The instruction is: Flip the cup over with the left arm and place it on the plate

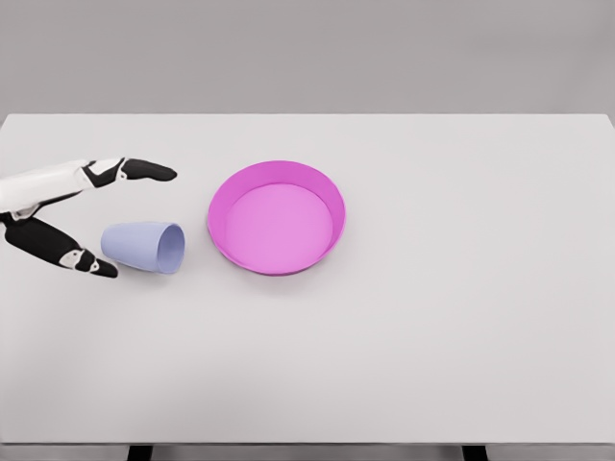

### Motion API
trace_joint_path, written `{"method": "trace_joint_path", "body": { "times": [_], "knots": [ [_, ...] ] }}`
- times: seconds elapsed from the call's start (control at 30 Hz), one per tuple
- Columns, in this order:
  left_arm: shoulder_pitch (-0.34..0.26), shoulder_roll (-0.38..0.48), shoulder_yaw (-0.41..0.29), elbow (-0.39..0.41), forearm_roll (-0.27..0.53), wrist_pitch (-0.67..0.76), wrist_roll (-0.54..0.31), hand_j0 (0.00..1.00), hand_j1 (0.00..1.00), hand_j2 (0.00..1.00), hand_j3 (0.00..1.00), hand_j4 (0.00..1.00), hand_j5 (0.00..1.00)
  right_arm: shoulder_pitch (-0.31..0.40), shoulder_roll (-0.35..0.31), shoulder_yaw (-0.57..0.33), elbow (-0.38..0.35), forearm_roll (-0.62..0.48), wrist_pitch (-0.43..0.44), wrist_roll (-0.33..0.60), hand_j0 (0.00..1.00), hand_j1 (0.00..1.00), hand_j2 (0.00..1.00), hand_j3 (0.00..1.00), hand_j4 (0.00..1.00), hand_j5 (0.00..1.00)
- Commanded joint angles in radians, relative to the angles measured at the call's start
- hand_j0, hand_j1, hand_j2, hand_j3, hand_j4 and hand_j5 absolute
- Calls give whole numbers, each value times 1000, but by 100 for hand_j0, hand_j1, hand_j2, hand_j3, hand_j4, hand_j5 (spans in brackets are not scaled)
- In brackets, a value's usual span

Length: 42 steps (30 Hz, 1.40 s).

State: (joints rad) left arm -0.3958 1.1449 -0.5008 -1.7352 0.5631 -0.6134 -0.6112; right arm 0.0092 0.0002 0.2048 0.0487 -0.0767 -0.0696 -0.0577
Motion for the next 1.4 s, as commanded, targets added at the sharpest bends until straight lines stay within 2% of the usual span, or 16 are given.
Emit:
{"method": "trace_joint_path", "body": {
  "times": [0.0, 0.33, 0.47, 0.5, 0.57, 0.63, 0.73, 0.9, 0.93, 1.03, 1.13, 1.37],
  "knots": [
    [0, -1, -21, -1, 11, 2, 0, 100, 100, 100, 100, 100, 100, 0, 0, 4, 0, 0, 1, 6, 100, 100, 100, 100, 100, 100],
    [3, -5, -33, -18, -11, 2, 0, 100, 100, 100, 100, 100, 100, 8, 0, -2, 6, 0, 1, 4, 100, 100, 100, 100, 100, 100],
    [2, -13, -28, -12, -49, 2, 0, 100, 100, 100, 100, 100, 100, 8, 0, -2, 6, 0, 1, 4, 100, 100, 100, 100, 100, 100],
    [2, -13, -25, -12, -54, 72, 0, 100, 100, 100, 100, 100, 100, 6, 0, -2, 6, 0, 1, 4, 100, 100, 100, 100, 100, 100],
    [-2, -17, -19, -14, -94, 312, 0, 100, 100, 100, 100, 100, 100, 6, 0, -2, 6, 0, 1, 4, 100, 100, 100, 100, 100, 100],
    [-3, -17, -19, -17, -85, 405, 0, 100, 100, 100, 100, 100, 100, 6, 0, -2, 6, 0, 1, 4, 100, 100, 100, 100, 100, 100],
    [5, -17, -8, -21, -127, 409, 0, 100, 100, 100, 100, 100, 100, 6, 0, -2, 6, 0, -1, 4, 100, 100, 100, 100, 100, 100],
    [12, -47, 1, -17, -149, 409, 0, 100, 100, 100, 100, 100, 100, 8, 0, -2, 6, 0, 1, 4, 100, 100, 100, 100, 100, 100],
    [11, -47, 19, -14, -166, 409, 0, 100, 100, 100, 100, 100, 100, 8, 0, -2, 6, 0, 1, 4, 100, 100, 100, 100, 100, 100],
    [9, -70, 22, 8, -175, 411, 0, 100, 100, 100, 100, 100, 100, 6, 0, -2, 6, 0, 1, 4, 100, 100, 100, 100, 100, 100],
    [29, -105, 19, 63, -247, 409, 0, 100, 100, 100, 100, 100, 100, 6, 0, -2, 6, 0, 1, 4, 100, 100, 100, 100, 100, 100],
    [29, -146, 12, 91, -253, 411, 0, 100, 100, 100, 100, 100, 100, 8, 0, -2, 6, 0, 1, 4, 100, 100, 100, 100, 100, 100]
  ]
}}
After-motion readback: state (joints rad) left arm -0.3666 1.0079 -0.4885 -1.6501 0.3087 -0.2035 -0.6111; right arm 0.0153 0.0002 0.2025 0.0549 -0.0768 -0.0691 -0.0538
